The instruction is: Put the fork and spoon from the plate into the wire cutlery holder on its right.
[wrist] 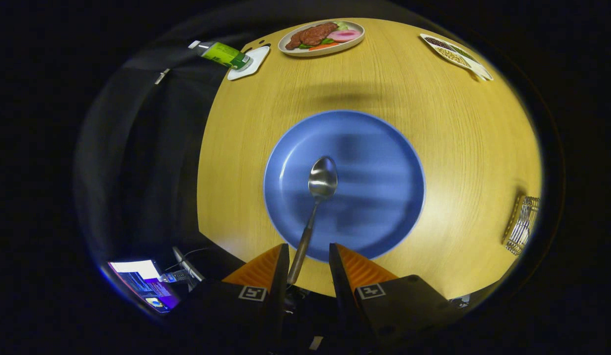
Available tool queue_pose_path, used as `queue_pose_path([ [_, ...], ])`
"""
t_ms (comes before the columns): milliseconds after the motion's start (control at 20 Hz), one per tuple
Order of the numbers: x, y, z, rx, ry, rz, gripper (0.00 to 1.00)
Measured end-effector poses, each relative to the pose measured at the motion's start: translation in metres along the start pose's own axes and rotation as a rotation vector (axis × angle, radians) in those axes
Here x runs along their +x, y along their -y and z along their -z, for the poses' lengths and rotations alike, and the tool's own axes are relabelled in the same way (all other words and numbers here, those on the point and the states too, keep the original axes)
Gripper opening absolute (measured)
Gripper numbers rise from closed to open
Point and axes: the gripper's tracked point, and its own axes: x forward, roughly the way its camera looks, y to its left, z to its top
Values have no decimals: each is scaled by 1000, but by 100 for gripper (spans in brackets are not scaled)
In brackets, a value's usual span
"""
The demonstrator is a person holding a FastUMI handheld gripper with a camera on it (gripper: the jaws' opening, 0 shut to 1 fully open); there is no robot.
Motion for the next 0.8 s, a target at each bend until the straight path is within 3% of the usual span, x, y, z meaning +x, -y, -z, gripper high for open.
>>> queue_pose_path([
  [300,40,-2,-1,24,-18,67,51],
  [400,48,2,-1,25,-18,96,42],
  [500,46,6,5,37,-33,106,23],
  [550,52,5,2,41,-36,91,14],
  [650,47,2,5,18,-36,41,8],
  [800,30,-10,-2,-5,-4,-73,8],
])
